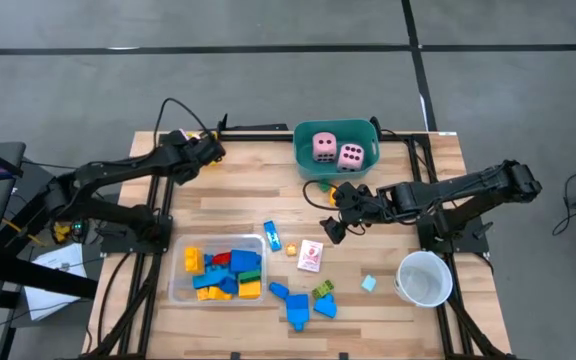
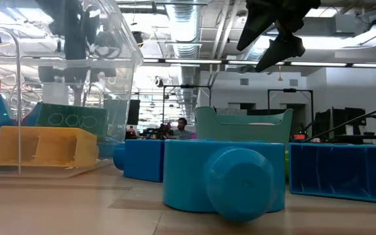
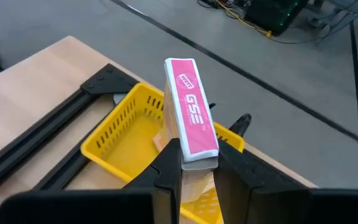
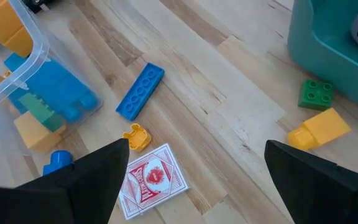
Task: Pick & Place Toys
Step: Put the pink playing card into the yellow bin
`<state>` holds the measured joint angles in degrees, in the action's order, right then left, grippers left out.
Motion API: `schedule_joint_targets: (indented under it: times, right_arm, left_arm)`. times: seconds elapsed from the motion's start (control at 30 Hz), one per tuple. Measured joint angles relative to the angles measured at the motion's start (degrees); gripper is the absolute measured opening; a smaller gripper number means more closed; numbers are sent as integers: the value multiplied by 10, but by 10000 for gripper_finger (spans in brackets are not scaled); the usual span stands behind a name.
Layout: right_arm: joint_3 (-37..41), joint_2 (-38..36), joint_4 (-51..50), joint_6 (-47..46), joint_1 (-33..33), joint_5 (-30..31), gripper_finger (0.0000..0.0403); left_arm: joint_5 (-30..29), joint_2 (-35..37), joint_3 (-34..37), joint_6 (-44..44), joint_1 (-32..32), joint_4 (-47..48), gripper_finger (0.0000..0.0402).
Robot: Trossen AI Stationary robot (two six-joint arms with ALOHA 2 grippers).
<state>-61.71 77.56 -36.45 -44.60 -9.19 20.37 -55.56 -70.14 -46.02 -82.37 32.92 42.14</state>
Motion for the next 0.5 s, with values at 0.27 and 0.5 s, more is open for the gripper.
schedule_joint_targets:
  times: [0.27, 0.5]
  right_arm:
    - [0, 0, 0, 0, -1, -11, 366]
    - [0, 0, -12, 9, -2, -26, 366]
  left_arm:
    - [7, -59, 0, 0, 13, -40, 56]
    - [17, -90, 0, 44, 36, -81, 56]
